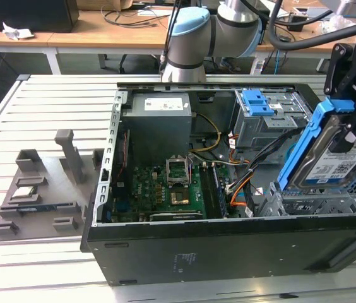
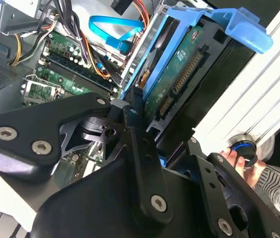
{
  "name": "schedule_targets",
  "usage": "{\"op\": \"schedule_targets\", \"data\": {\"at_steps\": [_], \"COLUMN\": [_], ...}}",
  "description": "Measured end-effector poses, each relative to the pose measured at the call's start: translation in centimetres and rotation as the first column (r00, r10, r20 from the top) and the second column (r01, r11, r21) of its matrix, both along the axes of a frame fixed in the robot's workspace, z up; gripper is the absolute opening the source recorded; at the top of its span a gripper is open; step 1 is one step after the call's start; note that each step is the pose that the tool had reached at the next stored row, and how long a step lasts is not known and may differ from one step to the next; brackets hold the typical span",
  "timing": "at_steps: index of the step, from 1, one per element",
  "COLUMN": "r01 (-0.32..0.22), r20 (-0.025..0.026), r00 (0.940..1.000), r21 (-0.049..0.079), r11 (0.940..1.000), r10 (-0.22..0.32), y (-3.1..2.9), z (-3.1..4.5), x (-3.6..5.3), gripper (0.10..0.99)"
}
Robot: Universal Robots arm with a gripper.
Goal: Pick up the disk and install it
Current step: 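Insert the disk into the insertion slot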
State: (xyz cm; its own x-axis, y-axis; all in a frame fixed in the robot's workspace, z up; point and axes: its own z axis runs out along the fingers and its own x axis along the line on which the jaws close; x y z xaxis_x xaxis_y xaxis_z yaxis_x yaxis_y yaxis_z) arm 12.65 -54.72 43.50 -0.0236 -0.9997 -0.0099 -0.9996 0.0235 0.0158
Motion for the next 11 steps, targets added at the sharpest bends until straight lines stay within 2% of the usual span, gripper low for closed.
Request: {"op": "schedule_targets", "data": {"at_steps": [5, 7, 9, 11], "r01": [0.014, 0.014, 0.014, 0.014], "r20": [0.0, 0.0, 0.0, 0.0], "r00": [0.9999, 0.9999, 0.9999, 0.9999], "r21": [-0.001, -0.001, -0.001, -0.001], "r11": [0.9999, 0.9999, 0.9999, 0.9999], "r10": [-0.014, -0.014, -0.014, -0.014], "y": [0.06, 0.06, 0.06, 0.07], "z": [-0.33, -0.91, -2.39, -3.24], "x": [-0.13, -0.14, -0.14, -0.14], "gripper": [0.361, 0.361, 0.361, 0.361]}}
